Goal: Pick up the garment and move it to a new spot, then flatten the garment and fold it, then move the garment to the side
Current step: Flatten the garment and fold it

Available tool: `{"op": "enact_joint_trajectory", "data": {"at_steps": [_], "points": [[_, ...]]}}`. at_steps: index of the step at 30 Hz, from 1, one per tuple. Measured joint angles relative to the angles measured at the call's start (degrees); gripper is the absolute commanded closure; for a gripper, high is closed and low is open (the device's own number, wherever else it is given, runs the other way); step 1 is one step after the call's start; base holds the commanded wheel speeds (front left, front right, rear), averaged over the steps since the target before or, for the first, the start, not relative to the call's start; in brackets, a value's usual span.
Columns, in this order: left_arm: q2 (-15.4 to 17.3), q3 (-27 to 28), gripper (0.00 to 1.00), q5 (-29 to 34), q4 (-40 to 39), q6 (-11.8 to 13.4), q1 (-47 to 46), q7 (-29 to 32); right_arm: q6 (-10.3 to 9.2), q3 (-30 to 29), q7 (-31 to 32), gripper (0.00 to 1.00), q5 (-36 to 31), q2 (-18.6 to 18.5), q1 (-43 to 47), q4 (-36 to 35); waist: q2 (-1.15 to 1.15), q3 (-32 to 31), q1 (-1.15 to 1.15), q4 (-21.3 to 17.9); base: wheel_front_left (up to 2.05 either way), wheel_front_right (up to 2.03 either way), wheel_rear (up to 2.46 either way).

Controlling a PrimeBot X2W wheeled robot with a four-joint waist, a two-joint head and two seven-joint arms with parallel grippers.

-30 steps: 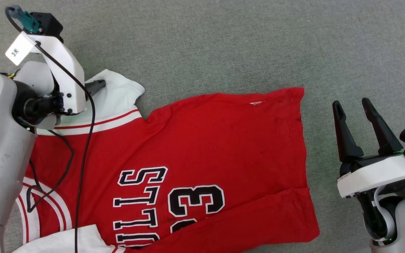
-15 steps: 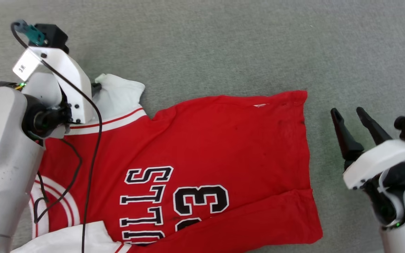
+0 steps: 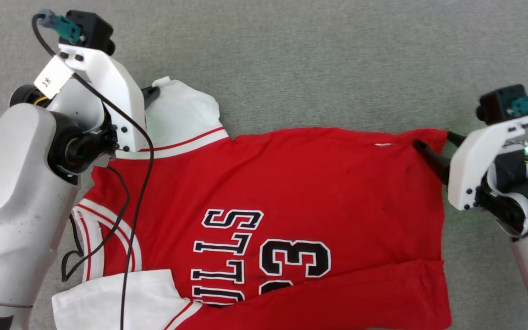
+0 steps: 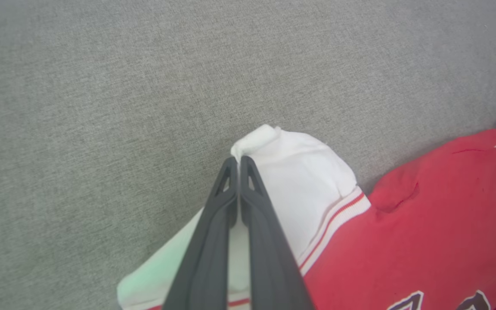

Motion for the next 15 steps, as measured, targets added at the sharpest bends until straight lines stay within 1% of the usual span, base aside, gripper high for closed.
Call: {"op": "enact_joint_trajectory", "data": {"at_steps": [3,7,8,9,10,15], "points": [[-0.35,-0.19,1.00,0.07,-0.92,-0.23,0.00,-0.57,0.00,3.32,4.03,0.00,0.92,-1.12,-2.46,2.20,0.00,0.60,0.00,0.96,0.00,0.00,0.00],[-0.62,-0.12,1.00,0.10,-1.77,-0.37,0.01,-1.79,-0.01,6.22,9.46,0.00,2.49,-2.50,-5.16,5.54,0.00,1.34,0.00,1.86,0.00,0.00,0.00],[-0.65,-0.09,1.00,0.05,-1.87,-0.38,0.04,-2.14,0.00,6.59,10.56,0.57,2.92,-2.78,-5.72,6.31,0.00,1.44,0.00,2.04,0.00,0.00,0.00],[-0.65,-0.03,1.00,0.01,-1.96,-0.38,0.05,-2.36,0.00,6.89,11.32,0.96,3.26,-2.96,-6.24,6.84,0.00,1.50,0.00,2.22,0.00,0.00,0.00],[-0.60,0.00,1.00,0.05,-2.12,-0.40,0.06,-2.83,0.00,7.13,11.54,1.00,3.71,-3.10,-6.58,7.11,0.00,1.55,0.00,2.37,0.00,0.00,0.00],[-0.47,0.11,1.00,-0.04,-2.10,-0.89,0.39,-4.19,0.01,7.36,10.66,1.00,5.20,-3.35,-7.77,8.93,0.00,1.29,0.00,2.89,0.00,0.00,0.00]]}}
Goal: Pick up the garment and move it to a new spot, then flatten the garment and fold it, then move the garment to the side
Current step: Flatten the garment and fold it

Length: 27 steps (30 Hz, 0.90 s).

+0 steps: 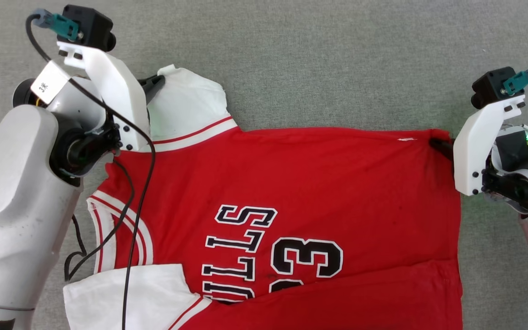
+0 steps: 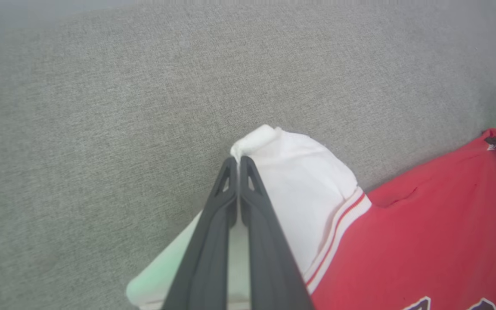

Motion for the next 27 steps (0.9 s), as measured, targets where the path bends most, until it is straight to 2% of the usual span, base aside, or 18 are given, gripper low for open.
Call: {"op": "enact_joint_trajectory", "data": {"at_steps": [7,13,19,27], "points": [[0.51,1.36,1.00,-0.34,0.24,-0.08,2.07,-4.17,0.03,-1.83,-5.28,1.00,-0.18,-0.42,-0.34,-0.38,0.00,-2.26,0.00,0.62,0.00,0.00,0.00],[1.64,2.71,1.00,-1.08,-1.62,0.64,7.78,-7.49,0.03,-4.81,-9.36,1.00,-1.88,-0.77,3.81,-4.60,0.00,-5.51,0.00,1.16,0.00,0.00,0.00],[2.89,4.25,1.00,-2.27,-5.88,2.82,18.08,-10.95,0.02,-7.53,-12.90,1.00,-3.90,0.11,13.40,-10.99,0.00,-9.64,0.00,1.89,0.00,0.00,0.00],[2.83,4.36,1.00,-3.80,-11.70,7.44,33.85,-13.36,0.01,-11.22,-14.40,1.00,-4.94,2.58,27.86,-17.38,0.00,-14.95,-0.01,3.48,0.00,0.00,0.00]]}}
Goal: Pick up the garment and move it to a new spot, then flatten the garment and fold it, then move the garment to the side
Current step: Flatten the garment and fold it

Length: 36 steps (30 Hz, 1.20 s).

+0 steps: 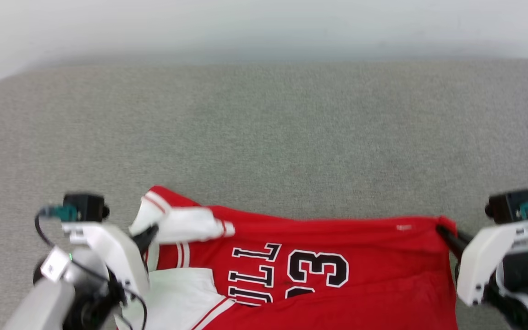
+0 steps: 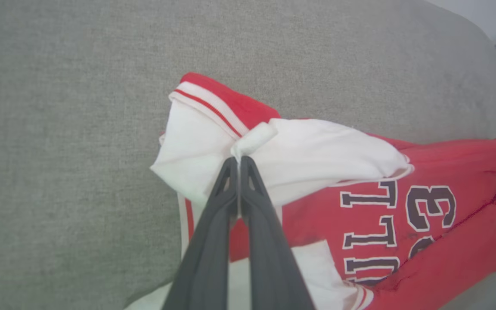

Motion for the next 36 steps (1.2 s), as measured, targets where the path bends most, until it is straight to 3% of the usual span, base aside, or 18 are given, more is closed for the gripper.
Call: {"op": "enact_joint_trajectory", "data": {"at_steps": [8,12,14,15,17,18,19,28,36], "points": [[-1.67,-0.90,1.00,-1.83,-2.67,3.16,10.77,-1.05,-0.01,-5.71,0.10,1.00,-0.99,4.58,11.06,-2.52,0.00,-3.00,0.00,1.73,0.00,0.00,0.00],[-3.42,-2.20,1.00,-2.29,-1.98,3.16,12.30,-1.38,-0.01,-7.80,0.15,0.96,-1.79,6.77,14.51,-2.63,0.00,-3.43,0.00,2.12,0.00,0.00,0.00],[-4.10,-2.70,1.00,-2.33,-0.96,2.63,12.55,-1.75,-0.01,-8.35,0.11,0.56,-1.91,7.77,15.74,-2.23,0.00,-3.57,0.00,2.11,0.00,0.00,0.00],[-4.39,-2.89,0.91,-2.32,-0.41,2.37,12.66,-2.10,-0.01,-8.46,-0.30,0.00,-2.16,8.14,16.16,-1.98,0.00,-3.62,0.00,2.05,0.00,0.00,0.00],[-5.05,-3.15,0.41,-2.29,0.76,2.12,12.71,-2.93,-0.01,-8.61,-1.27,0.00,-2.19,9.07,16.73,-1.82,0.00,-3.75,0.00,1.94,0.00,0.00,0.00],[-5.35,-3.38,0.10,-2.20,1.19,1.87,12.72,-3.52,0.02,-8.40,-1.68,0.00,-2.24,9.37,17.02,-1.87,0.00,-3.86,0.00,1.89,0.00,0.00,0.00],[-5.68,-3.34,0.00,-2.12,1.57,1.79,12.73,-4.34,0.01,-8.39,-2.69,0.00,-2.23,9.77,17.19,-2.02,0.00,-4.00,0.00,1.85,0.00,0.00,0.00],[-7.60,-1.55,0.00,0.90,1.24,1.88,12.72,-14.49,-0.01,-10.51,-9.01,0.00,-3.34,11.31,19.45,-6.93,0.00,-6.68,0.00,1.59,0.00,0.00,0.00],[-8.28,-0.75,0.00,5.61,-2.79,2.63,11.56,-22.84,-0.01,-14.69,-4.80,0.00,-5.88,11.78,19.72,-9.95,0.00,-8.68,0.00,1.24,0.00,0.00,0.00]]}}
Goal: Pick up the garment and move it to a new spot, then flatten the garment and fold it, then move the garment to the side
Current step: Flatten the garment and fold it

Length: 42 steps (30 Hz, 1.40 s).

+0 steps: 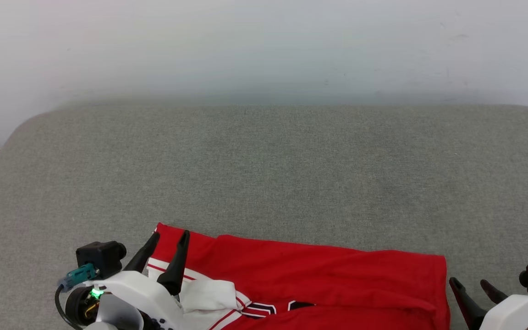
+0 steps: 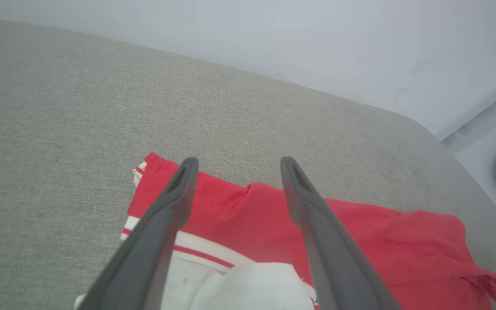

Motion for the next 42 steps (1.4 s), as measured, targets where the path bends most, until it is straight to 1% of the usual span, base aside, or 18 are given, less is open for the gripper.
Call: {"op": "enact_joint_trajectory", "data": {"at_steps": [7,10,12,16,23,26,27,29,30,38,42], "points": [[-0.26,0.14,0.00,6.06,-2.22,0.90,-0.93,-9.43,0.00,-2.48,7.35,0.00,-1.36,-1.16,-0.55,-0.99,0.00,0.51,0.00,0.58,0.00,0.00,0.00],[-0.34,0.16,0.00,9.27,-3.24,1.82,-1.74,-12.17,0.00,-2.56,11.02,0.00,-1.36,-1.91,-0.82,-1.26,0.00,1.23,0.00,1.31,0.00,0.00,0.00],[-0.65,0.05,0.00,11.00,-4.38,2.52,-2.07,-13.03,0.00,-2.24,13.50,0.00,-1.31,-2.30,-1.28,-1.22,0.00,1.83,0.01,1.89,0.00,0.00,0.00],[-1.04,-0.31,0.00,13.76,-6.71,3.59,-2.36,-13.72,0.00,-1.40,16.07,0.00,-0.98,-2.67,-1.69,-0.83,0.00,3.40,0.01,3.13,0.00,0.00,0.00],[-1.81,-0.79,0.00,14.95,-8.70,4.59,-2.37,-13.83,0.00,-0.46,18.20,0.00,0.37,-2.96,-3.24,3.83,0.00,6.69,0.01,4.89,0.00,0.00,0.00],[-1.91,-0.77,0.00,15.13,-8.72,4.64,-2.37,-13.84,-0.03,1.10,20.16,0.00,1.40,-3.53,-4.03,5.87,0.00,7.57,0.00,5.26,0.00,0.00,0.00],[-1.93,-0.77,0.00,15.15,-8.71,4.65,-2.38,-13.85,-0.10,1.43,20.61,0.15,2.00,-3.61,-4.28,6.43,0.00,7.74,0.01,5.27,0.00,0.00,0.00],[-1.94,-0.76,0.00,15.37,-8.79,4.65,-2.42,-14.02,-0.13,1.94,21.36,0.90,2.82,-3.92,-4.93,7.25,0.00,7.87,0.00,5.27,0.00,0.00,0.00],[-1.93,-0.76,0.00,15.47,-8.83,4.66,-2.55,-14.03,-0.13,2.18,21.34,1.00,3.22,-4.05,-5.09,7.57,0.00,7.82,0.01,5.26,0.00,0.00,0.00],[-0.85,-0.48,0.00,15.89,-9.03,5.50,-2.38,-13.72,-0.01,5.19,19.80,1.00,3.97,-5.12,-7.21,8.81,0.00,5.86,0.01,3.99,0.00,0.00,0.00],[-0.65,-0.49,0.00,15.86,-9.05,6.08,-1.29,-13.22,0.00,5.33,19.19,1.00,3.71,-5.54,-7.82,9.37,0.00,4.19,0.01,3.10,0.00,0.00,0.00]]}}
